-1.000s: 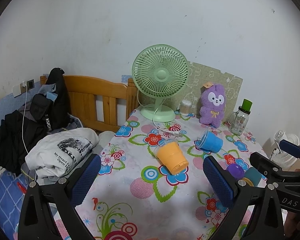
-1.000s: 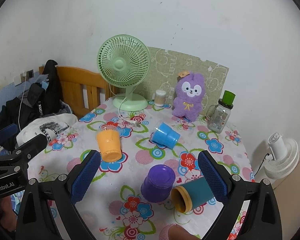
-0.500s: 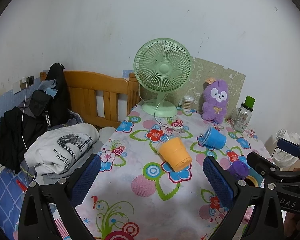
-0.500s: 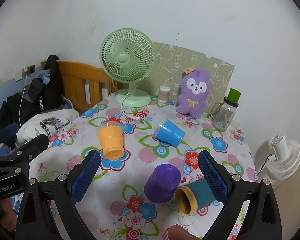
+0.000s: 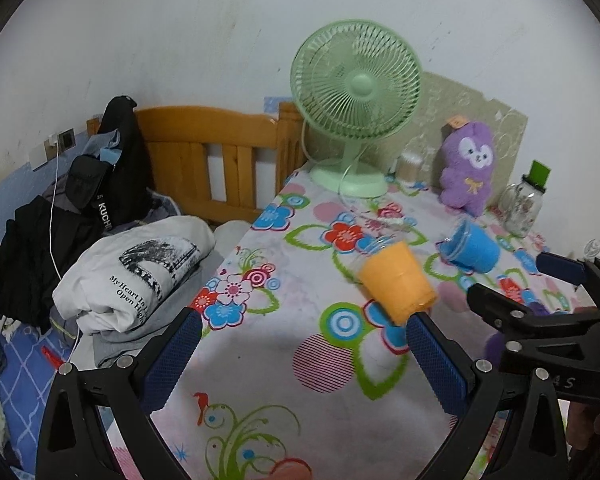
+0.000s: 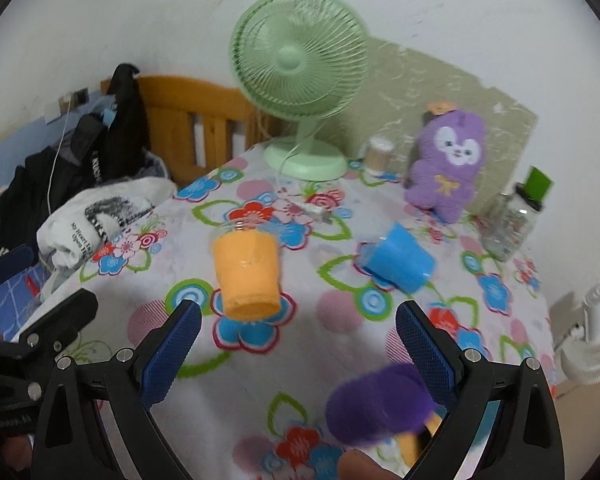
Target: Flip cup upside down
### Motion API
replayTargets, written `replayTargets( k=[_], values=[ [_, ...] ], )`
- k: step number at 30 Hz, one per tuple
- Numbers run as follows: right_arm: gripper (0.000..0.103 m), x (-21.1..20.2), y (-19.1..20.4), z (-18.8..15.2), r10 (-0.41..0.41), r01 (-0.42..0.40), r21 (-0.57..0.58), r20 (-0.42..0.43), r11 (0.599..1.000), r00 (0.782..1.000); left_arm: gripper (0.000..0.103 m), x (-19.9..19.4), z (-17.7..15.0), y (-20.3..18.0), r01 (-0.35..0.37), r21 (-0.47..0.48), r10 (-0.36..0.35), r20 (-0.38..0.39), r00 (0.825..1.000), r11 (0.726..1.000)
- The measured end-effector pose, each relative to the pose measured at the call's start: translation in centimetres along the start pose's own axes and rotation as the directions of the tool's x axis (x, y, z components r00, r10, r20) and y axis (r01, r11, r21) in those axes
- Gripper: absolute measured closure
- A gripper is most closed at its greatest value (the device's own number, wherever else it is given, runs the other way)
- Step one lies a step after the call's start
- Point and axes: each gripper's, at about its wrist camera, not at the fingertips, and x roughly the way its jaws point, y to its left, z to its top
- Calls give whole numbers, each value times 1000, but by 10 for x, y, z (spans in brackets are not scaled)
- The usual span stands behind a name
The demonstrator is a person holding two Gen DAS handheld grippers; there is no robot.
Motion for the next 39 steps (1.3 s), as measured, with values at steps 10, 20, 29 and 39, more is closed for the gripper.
replayTargets(
  k=[10,20,29,39],
  values=[
    [4,68,14,19,83,-88,-36,-114,996,990,0,38,0,11,-30,0,30,-82,996,1000],
    [26,103,31,23,138,-152,-62,-188,987,972,0,49,-2,15,-27,1,27,-106,994,1000],
    [39,97,37,21,136,-153,-82,-184,985,973,0,38,-2,19,-15,-14,13,-98,995,1000],
    [39,20,31,-3,100,-104,-38,-94,994,991,0,-11,-21,12,33,-20,-35,-63,997,999]
  ],
)
